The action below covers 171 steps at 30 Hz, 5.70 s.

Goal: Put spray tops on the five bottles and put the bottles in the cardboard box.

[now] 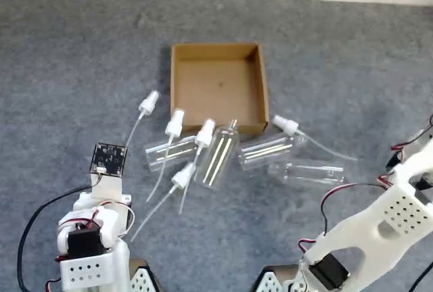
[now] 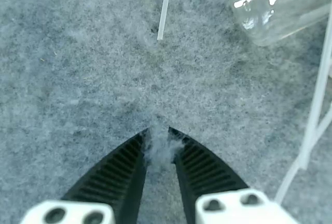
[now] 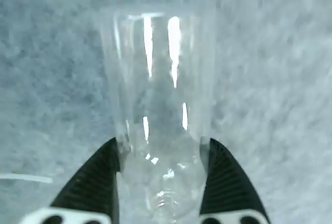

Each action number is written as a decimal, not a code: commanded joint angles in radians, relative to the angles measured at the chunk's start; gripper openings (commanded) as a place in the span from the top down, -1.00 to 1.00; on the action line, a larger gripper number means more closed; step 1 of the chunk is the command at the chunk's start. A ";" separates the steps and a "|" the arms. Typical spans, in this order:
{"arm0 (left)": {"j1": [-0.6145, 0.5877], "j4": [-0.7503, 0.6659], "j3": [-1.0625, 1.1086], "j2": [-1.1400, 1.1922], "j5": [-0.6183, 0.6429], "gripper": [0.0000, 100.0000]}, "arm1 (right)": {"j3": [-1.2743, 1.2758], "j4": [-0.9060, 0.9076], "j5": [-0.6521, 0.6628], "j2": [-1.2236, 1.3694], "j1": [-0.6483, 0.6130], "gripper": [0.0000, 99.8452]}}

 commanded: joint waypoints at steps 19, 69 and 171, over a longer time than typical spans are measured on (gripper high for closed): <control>0.015 0.008 0.022 -0.002 -0.003 0.98 | -0.130 0.090 0.275 -0.137 -0.259 0.53; 0.015 0.008 0.022 -0.002 -0.003 0.98 | 0.460 -0.412 1.961 -0.291 -0.064 0.53; 0.016 0.031 -0.980 0.808 -0.209 0.71 | 0.430 -0.248 0.555 -0.306 -0.097 0.98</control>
